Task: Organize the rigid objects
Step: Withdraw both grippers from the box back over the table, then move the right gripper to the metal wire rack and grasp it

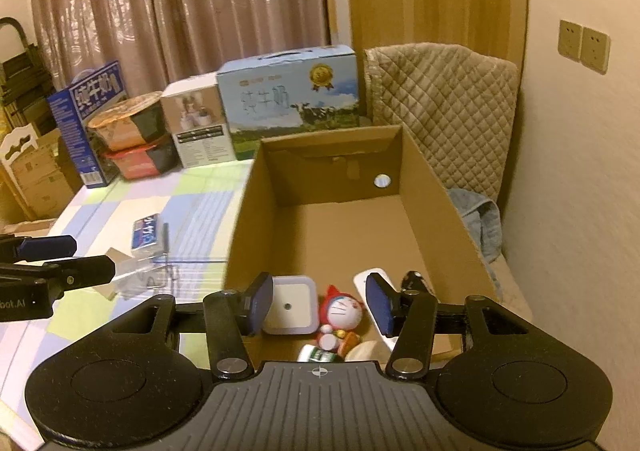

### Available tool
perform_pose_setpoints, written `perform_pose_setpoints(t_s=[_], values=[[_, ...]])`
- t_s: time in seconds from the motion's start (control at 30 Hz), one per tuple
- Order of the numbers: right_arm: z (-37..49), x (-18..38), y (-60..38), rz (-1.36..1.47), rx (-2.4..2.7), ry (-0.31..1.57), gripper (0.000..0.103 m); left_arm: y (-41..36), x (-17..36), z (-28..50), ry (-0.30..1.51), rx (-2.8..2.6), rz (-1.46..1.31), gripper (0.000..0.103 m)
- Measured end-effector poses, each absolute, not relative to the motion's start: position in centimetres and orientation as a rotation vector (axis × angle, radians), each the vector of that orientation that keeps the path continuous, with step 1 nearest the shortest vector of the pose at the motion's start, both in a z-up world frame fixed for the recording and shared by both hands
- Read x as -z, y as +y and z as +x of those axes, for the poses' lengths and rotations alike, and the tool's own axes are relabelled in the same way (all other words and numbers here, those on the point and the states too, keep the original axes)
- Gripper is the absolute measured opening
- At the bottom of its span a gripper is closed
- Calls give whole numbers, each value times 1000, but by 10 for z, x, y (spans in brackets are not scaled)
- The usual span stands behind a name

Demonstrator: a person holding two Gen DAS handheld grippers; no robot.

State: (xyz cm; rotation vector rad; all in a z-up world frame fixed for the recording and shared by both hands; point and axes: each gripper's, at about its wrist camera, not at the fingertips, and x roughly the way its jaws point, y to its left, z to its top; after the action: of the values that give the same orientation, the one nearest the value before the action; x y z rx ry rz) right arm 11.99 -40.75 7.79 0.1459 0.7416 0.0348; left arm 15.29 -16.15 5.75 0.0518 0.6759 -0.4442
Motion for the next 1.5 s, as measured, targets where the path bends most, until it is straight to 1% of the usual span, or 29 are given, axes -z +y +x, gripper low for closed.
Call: perform_pose_setpoints(t_s=[0.07,0.17,0.33,0.53,0.6,0.7,0.77,1.03,1.3,1.5], values=[[118,-83,-400,141,-50,737,50,-149,-61,151,673,424,48,76],[115,-90,-387,134,-68,725,55,-126,-65,148,666,391,46,80],[115,-101,-361,135,-119,704,68,-81,-69,144,656,319,50,87],[118,-108,-327,134,-179,684,80,-23,-65,144,660,218,48,94],[120,-107,-316,137,-200,679,83,-8,-63,143,660,184,41,98],[122,-103,-302,140,-224,681,85,12,-58,143,665,147,22,100],[124,-98,-293,147,-239,686,86,22,-53,144,667,130,14,102],[138,-65,-265,177,-277,711,88,44,-18,154,706,79,-7,102],[150,-18,-234,162,-309,762,88,46,22,174,744,82,-8,102],[171,17,-224,138,-311,784,88,42,39,198,762,124,13,102]])
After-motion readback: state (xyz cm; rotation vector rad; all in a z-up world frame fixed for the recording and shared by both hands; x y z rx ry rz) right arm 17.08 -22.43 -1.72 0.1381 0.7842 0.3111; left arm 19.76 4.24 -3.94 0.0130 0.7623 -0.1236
